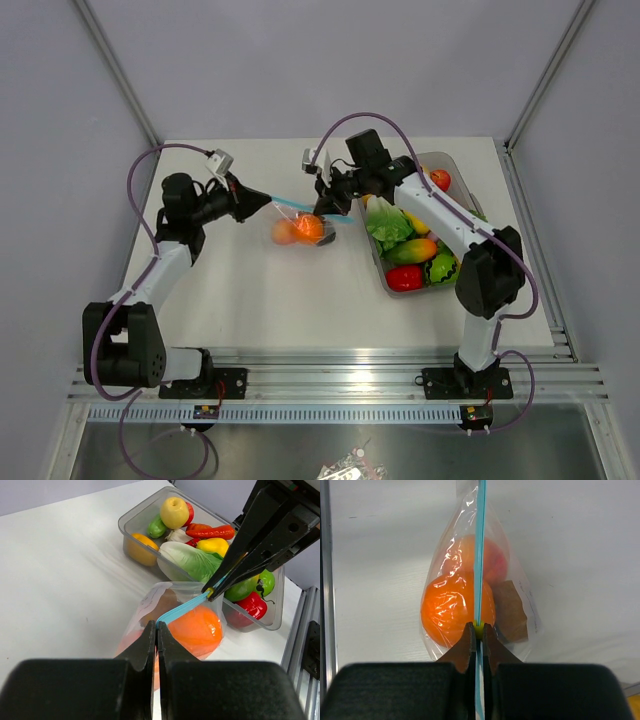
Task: Place the food in the zip-top bag and seal the zipper
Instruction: Zip the zipper food storage bag at the center of the board.
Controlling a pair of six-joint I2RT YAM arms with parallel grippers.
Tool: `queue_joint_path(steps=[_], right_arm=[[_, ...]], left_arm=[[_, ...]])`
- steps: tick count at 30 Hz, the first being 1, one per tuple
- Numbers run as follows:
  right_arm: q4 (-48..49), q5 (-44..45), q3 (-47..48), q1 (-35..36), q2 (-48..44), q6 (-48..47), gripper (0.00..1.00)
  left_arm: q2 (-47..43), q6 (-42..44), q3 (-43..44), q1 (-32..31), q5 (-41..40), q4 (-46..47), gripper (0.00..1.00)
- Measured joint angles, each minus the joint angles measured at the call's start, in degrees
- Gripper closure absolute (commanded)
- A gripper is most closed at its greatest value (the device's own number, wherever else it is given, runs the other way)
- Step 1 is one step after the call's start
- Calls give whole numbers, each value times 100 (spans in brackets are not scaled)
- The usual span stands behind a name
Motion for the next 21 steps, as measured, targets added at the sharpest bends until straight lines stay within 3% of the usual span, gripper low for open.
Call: queue_joint_path(steps=[21], right_arm=[[-9,376,-431,-214,-365,-2,100]], left_arm=[[0,2,0,634,-92,-7,100]])
